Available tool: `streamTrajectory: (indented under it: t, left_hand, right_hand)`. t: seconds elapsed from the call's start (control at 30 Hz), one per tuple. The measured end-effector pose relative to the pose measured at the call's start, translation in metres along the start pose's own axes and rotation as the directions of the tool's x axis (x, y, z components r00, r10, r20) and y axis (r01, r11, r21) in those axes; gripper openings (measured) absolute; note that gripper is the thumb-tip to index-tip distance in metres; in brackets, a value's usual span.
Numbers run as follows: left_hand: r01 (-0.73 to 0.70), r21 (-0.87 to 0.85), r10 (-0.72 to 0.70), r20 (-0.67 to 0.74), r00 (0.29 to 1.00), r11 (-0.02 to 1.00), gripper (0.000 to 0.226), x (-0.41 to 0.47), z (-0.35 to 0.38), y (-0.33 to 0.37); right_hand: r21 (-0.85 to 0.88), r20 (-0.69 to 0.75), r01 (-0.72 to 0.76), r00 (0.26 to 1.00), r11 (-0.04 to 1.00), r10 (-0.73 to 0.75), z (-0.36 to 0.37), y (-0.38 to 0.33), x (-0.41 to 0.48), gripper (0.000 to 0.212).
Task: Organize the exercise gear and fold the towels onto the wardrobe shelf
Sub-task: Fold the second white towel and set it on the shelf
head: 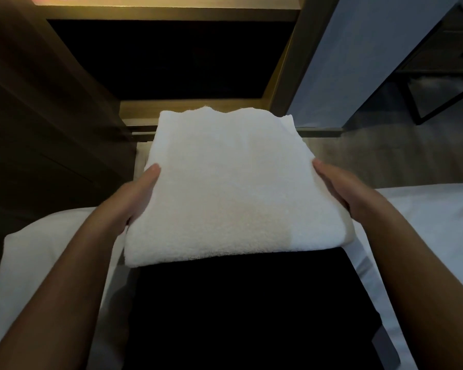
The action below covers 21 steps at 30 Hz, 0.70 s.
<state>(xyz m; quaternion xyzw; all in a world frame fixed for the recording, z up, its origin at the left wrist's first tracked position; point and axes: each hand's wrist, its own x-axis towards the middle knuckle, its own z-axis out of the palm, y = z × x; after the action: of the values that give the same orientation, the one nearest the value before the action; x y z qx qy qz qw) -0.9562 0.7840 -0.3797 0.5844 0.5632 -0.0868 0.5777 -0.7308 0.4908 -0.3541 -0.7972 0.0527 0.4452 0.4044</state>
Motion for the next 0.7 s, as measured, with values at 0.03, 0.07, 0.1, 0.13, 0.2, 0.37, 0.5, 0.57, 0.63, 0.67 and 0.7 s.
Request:
streamTrajectory:
  t: [0.03, 0.07, 0.1, 0.13, 0.2, 0.37, 0.5, 0.57, 0.63, 0.67, 0.7]
  left_hand:
    - [-0.007, -0.006, 0.007, 0.013, 1.000, 1.000, 0.071, 0.006, 0.005, 0.011]
    - [-0.028, 0.005, 0.028, 0.007, 1.000, 1.000, 0.068, 0.010, 0.009, 0.018]
    - [-0.057, 0.037, 0.057, -0.021, 0.998, 0.998, 0.065, 0.011, 0.013, 0.023]
    - [-0.085, 0.078, 0.090, -0.057, 0.994, 0.993, 0.062, 0.010, 0.016, 0.027]
    - [-0.149, 0.115, 0.162, -0.116, 0.980, 0.982, 0.060, 0.010, 0.012, 0.026]
    - [-0.211, 0.037, 0.214, -0.195, 0.957, 0.977, 0.045, 0.009, 0.002, 0.007]
    - [-0.118, 0.055, 0.124, -0.132, 0.983, 0.992, 0.047, 0.015, -0.001, 0.006]
    - [0.014, 0.049, -0.011, -0.053, 0.999, 0.999, 0.052, 0.020, -0.005, 0.017]
    - [0.098, 0.036, -0.098, 0.002, 0.995, 0.995, 0.054, 0.024, -0.002, 0.032]
    - [0.099, 0.029, -0.100, 0.007, 0.995, 0.995, 0.056, 0.027, 0.003, 0.039]
    - [0.079, 0.038, -0.079, -0.006, 0.997, 0.996, 0.059, 0.031, 0.008, 0.046]
  right_hand:
    - [0.019, 0.003, -0.007, 1.000, 1.000, 0.007, 0.002, -0.009, 0.003, 0.045]
    - [0.046, 0.002, 0.000, 1.000, 0.999, 0.000, 0.005, -0.018, 0.006, 0.044]
    - [0.080, -0.008, 0.023, 1.000, 0.997, -0.022, 0.010, -0.024, 0.009, 0.043]
    - [0.090, -0.038, 0.070, 0.997, 0.993, -0.067, 0.014, -0.029, 0.011, 0.044]
    - [-0.005, -0.118, 0.214, 0.970, 0.977, -0.214, 0.016, -0.032, 0.015, 0.044]
    - [-0.114, -0.197, 0.263, 0.939, 0.958, -0.281, 0.005, -0.008, 0.027, 0.038]
    - [-0.099, -0.093, 0.131, 0.986, 0.986, -0.140, 0.003, -0.004, 0.036, 0.033]
    - [-0.007, -0.039, 0.035, 0.999, 0.999, -0.035, 0.000, -0.010, 0.039, 0.037]
    - [0.065, 0.019, -0.017, 1.000, 0.998, 0.016, 0.002, -0.021, 0.044, 0.046]
    - [0.057, 0.028, -0.015, 1.000, 0.998, 0.014, 0.006, -0.027, 0.047, 0.049]
    - [0.026, 0.014, 0.007, 1.000, 1.000, -0.008, 0.011, -0.034, 0.050, 0.052]
